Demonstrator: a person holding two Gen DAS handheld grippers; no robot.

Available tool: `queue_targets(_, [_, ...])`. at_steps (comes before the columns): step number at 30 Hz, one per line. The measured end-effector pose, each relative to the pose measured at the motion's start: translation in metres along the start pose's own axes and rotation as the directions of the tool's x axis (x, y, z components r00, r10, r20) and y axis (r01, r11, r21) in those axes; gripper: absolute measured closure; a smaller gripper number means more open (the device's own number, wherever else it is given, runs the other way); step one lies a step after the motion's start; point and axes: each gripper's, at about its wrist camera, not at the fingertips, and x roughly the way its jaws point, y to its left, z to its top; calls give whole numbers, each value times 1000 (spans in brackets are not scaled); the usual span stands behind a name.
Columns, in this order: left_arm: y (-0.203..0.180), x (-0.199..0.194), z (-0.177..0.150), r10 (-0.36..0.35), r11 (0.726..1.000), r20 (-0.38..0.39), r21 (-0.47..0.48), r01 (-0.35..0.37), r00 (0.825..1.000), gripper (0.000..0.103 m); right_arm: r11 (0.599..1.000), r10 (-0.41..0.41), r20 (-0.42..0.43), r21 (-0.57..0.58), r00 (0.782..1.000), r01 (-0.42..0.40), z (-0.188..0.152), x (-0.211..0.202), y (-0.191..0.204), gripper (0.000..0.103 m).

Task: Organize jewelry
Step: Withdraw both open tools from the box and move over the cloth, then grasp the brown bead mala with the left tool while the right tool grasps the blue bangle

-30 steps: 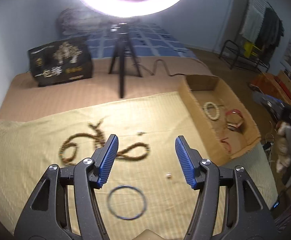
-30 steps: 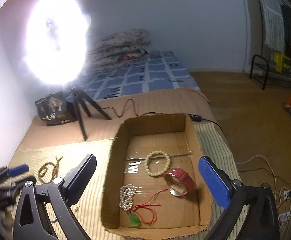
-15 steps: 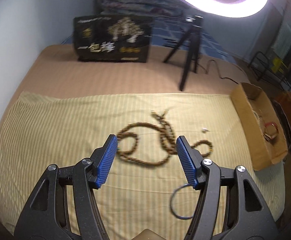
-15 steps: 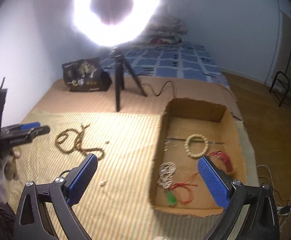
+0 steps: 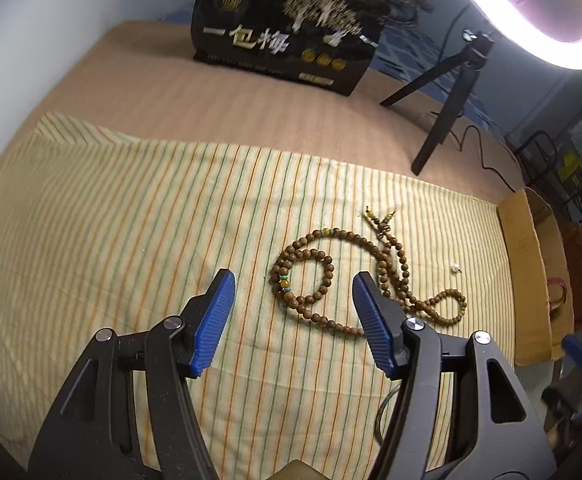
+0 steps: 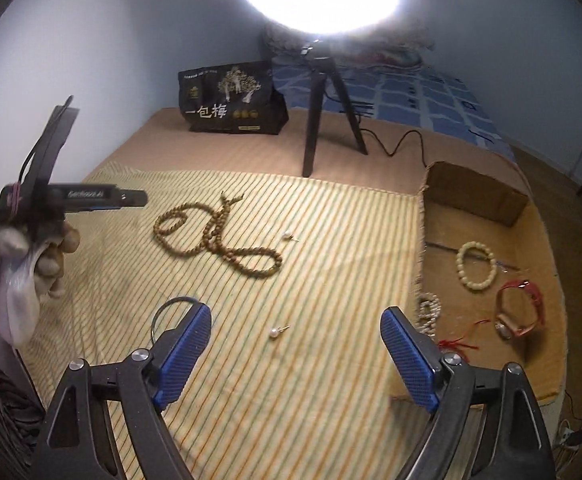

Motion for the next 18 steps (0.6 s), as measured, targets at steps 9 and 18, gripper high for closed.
queue_targets(9, [-2, 30, 2, 4, 999, -55, -43, -7, 998, 40, 997, 75, -52, -18, 996, -76, -14, 18, 28, 14])
queue_targets(18, [-10, 47, 4, -41, 993, -106, -111, 29, 993, 40, 995, 77, -118, -57, 990, -85, -22, 38, 43, 14])
